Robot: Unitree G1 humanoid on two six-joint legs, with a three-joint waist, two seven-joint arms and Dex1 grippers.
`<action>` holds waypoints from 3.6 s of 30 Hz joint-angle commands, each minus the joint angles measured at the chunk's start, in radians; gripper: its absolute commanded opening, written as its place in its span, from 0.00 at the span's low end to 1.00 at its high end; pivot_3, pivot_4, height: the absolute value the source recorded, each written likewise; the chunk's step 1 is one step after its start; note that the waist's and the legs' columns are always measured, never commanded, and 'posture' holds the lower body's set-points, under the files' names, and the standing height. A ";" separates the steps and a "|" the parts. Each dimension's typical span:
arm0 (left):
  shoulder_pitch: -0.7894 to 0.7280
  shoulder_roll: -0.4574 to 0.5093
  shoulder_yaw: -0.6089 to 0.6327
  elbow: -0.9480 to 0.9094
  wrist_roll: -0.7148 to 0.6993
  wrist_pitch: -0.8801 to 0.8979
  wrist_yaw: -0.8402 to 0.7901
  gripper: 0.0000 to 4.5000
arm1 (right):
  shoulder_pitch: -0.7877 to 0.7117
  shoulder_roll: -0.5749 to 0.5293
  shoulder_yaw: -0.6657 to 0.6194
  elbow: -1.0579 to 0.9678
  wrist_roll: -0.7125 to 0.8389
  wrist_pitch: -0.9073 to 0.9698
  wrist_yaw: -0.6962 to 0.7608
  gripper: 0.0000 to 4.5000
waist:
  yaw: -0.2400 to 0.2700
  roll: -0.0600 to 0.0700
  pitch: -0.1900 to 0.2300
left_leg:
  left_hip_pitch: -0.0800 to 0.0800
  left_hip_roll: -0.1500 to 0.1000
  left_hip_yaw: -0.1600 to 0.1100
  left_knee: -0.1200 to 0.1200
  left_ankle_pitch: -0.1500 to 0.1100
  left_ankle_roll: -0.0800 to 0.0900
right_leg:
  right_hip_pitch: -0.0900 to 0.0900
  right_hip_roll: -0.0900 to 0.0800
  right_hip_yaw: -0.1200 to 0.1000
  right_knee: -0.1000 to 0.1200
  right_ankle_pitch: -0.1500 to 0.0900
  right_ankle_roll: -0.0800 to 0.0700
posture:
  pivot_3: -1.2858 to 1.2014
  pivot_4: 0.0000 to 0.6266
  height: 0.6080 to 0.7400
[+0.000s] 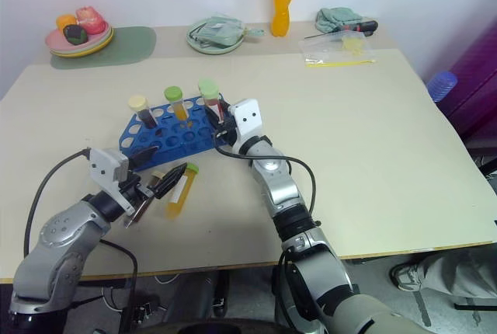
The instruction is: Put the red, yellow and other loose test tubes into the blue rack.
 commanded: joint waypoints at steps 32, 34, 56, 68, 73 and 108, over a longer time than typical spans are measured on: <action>-0.698 0.400 -0.328 0.065 -1.200 1.069 1.006 1.00 | 0.198 -0.815 -0.081 -0.787 0.311 0.484 0.716 0.82 | 0.007 -0.004 0.004 | 0.001 0.000 -0.002 0.000 0.000 0.000 | 0.001 0.000 0.001 0.000 0.001 0.004 | 0.52 0.24 1.00; -0.693 0.410 -0.409 0.076 -1.340 0.949 1.193 1.00 | 0.203 -0.815 -0.080 -0.800 0.316 0.496 0.713 0.82 | 0.010 -0.006 0.005 | 0.000 -0.001 -0.002 0.001 0.000 0.000 | 0.001 -0.002 0.001 0.000 0.001 0.004 | 0.52 0.24 1.00; -0.770 0.389 -0.627 0.130 -1.523 0.666 1.580 0.29 | 0.205 -0.801 -0.078 -0.880 0.353 0.563 0.664 0.83 | 0.031 -0.007 0.005 | 0.000 -0.008 -0.001 0.001 0.004 -0.007 | 0.003 -0.005 0.001 -0.003 -0.001 0.000 | 0.52 0.24 1.00; -0.580 0.631 -0.171 -0.188 -1.134 0.575 0.998 0.29 | 0.241 -0.786 -0.158 -0.880 0.417 0.640 0.572 0.83 | 0.019 -0.007 0.005 | -0.001 -0.008 0.000 0.001 0.006 -0.010 | 0.002 -0.004 0.000 -0.003 -0.001 0.000 | 0.52 0.24 1.00; -0.286 0.562 -0.060 -0.256 -0.504 0.202 0.804 0.29 | 0.273 -0.699 -0.187 -0.839 0.413 0.637 0.456 0.83 | 0.026 -0.002 0.003 | 0.001 -0.007 0.006 -0.003 0.004 -0.007 | 0.002 -0.003 0.001 -0.006 -0.002 -0.001 | 0.52 0.24 1.00; -0.412 -0.317 -0.318 0.491 0.446 -0.590 0.535 0.29 | 0.363 -0.544 -0.170 -0.829 0.360 0.594 0.251 0.83 | 0.053 -0.006 0.003 | -0.001 -0.004 0.002 0.002 0.003 -0.004 | 0.004 0.001 -0.001 -0.005 0.003 0.001 | 0.52 0.24 1.00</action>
